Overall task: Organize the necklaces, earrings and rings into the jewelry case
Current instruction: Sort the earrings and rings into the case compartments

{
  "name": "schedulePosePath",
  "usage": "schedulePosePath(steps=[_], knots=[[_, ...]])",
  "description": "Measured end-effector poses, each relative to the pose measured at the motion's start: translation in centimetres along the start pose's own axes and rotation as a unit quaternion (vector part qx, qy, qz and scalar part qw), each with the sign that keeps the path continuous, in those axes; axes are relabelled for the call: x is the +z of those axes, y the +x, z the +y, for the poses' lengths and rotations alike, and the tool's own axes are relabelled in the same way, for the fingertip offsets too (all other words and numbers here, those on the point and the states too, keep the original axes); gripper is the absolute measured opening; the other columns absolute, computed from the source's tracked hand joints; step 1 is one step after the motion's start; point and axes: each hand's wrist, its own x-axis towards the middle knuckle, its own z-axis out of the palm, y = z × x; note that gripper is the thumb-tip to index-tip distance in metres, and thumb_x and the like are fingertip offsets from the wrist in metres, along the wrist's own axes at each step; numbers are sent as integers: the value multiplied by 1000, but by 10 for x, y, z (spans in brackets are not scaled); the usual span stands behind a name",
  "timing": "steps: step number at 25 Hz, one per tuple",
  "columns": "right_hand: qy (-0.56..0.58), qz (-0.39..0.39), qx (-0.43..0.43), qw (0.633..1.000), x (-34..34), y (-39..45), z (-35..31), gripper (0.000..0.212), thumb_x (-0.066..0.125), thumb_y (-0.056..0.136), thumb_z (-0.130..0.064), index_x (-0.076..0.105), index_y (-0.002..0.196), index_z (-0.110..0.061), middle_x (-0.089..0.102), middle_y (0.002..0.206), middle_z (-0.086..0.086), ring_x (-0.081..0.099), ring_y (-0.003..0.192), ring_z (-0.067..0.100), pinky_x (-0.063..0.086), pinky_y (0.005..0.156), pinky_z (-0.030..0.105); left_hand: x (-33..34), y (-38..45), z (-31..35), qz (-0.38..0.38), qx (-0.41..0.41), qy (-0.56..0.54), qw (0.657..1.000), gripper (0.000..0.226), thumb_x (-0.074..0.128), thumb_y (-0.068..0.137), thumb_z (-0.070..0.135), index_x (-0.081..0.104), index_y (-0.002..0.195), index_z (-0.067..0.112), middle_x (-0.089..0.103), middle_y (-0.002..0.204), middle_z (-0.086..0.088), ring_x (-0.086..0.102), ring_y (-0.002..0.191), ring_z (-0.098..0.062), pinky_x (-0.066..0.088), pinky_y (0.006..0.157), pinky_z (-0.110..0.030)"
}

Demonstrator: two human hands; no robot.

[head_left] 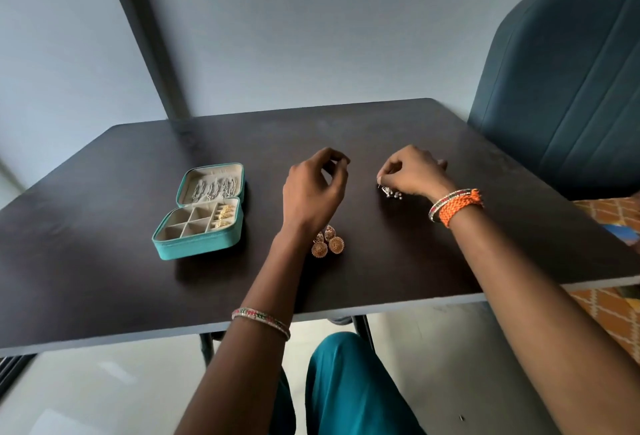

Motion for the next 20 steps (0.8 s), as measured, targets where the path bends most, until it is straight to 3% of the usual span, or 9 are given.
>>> schedulePosePath(steps=[4, 7, 10, 14, 20], knots=[[92, 34, -2, 995, 4, 6, 9, 9, 68, 75, -29, 74, 69, -26, 67, 72, -15, 62, 91, 15, 39, 95, 40, 1, 1, -2, -14, 1, 27, 1000, 13, 55, 87, 36, 66, 87, 31, 62, 72, 16, 53, 53, -6, 45, 58, -28], [193, 88, -9, 977, 7, 7, 14, 13, 70, 72, -33, 68, 60, -29, 68, 70, -17, 67, 89, 14, 48, 93, 48, 1, 1, 1, -6, -8, 25, 1000, 9, 59, 87, 38, 66, 86, 32, 60, 70, 20, 52, 57, -4, 40, 57, -25], [263, 123, -34, 956, 8, 10, 15, 13, 68, 78, -26, 65, 65, -25, 73, 79, -7, 69, 84, 12, 54, 86, 42, 0, -1, 2, 5, 2, 23, 1000, 9, 61, 87, 41, 66, 85, 34, 64, 78, 19, 51, 65, -2, 40, 59, -25], [332, 110, -108, 931, 8, 6, 5, 20, 59, 89, -11, 53, 74, -22, 74, 87, 8, 70, 85, 12, 51, 77, 23, 2, -2, -1, 9, 17, 8, 1000, 8, 63, 85, 42, 68, 87, 36, 69, 85, 18, 57, 79, -3, 48, 67, -29], [426, 61, -184, 884, 9, -11, -17, 21, 73, 78, 0, 60, 76, -17, 66, 79, 3, 64, 72, 6, 53, 70, 20, 4, 3, -5, 14, -4, -96, 995, 13, 69, 84, 32, 75, 93, 24, 73, 84, 12, 62, 76, -4, 52, 71, -32]])
